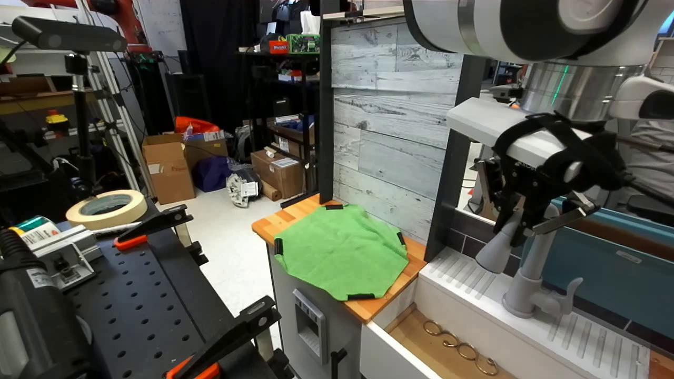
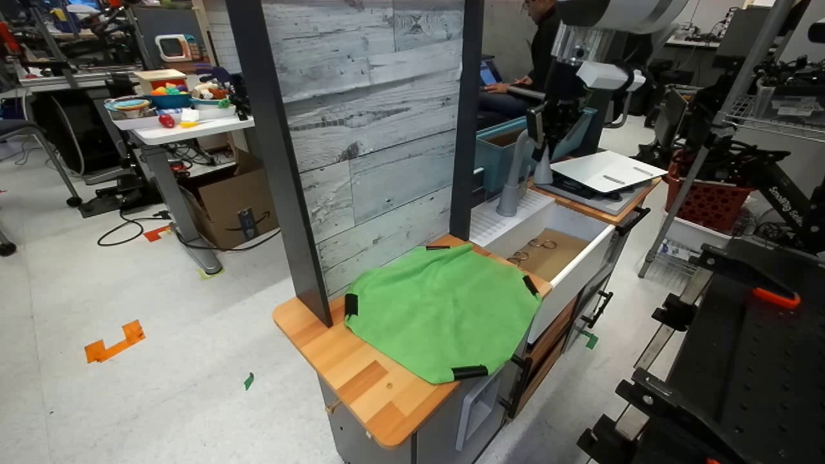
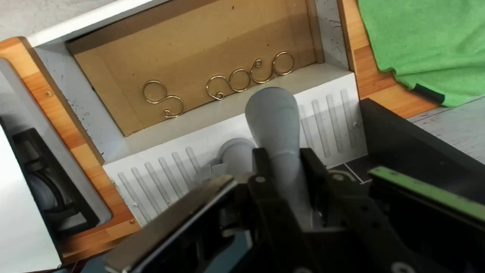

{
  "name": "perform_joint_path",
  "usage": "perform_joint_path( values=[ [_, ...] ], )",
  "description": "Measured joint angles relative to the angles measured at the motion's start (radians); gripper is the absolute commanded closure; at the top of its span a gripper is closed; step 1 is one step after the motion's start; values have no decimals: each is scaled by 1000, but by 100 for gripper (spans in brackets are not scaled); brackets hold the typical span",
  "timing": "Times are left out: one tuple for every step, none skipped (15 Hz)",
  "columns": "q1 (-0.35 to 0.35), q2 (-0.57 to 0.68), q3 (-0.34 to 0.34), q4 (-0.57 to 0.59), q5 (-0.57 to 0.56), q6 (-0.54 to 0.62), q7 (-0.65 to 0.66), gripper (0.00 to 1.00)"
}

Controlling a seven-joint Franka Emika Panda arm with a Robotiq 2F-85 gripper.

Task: Turn the tap faucet to the left

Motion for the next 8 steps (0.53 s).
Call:
perform_joint_path(
  values=[
    [0, 4, 4, 10, 17, -14, 15, 94],
    [0, 9, 9, 20, 34, -25, 36, 94],
    [1, 15, 14, 31, 52, -33, 58, 94],
    [2, 20, 19, 41, 71, -39, 78, 94],
    [4, 25, 22, 49, 91, -39, 99, 94],
    [7, 29, 24, 56, 108, -37, 121, 94],
    [10, 33, 25, 61, 126, -33, 144, 94],
    [12, 38, 26, 66, 144, -27, 162, 94]
  ],
)
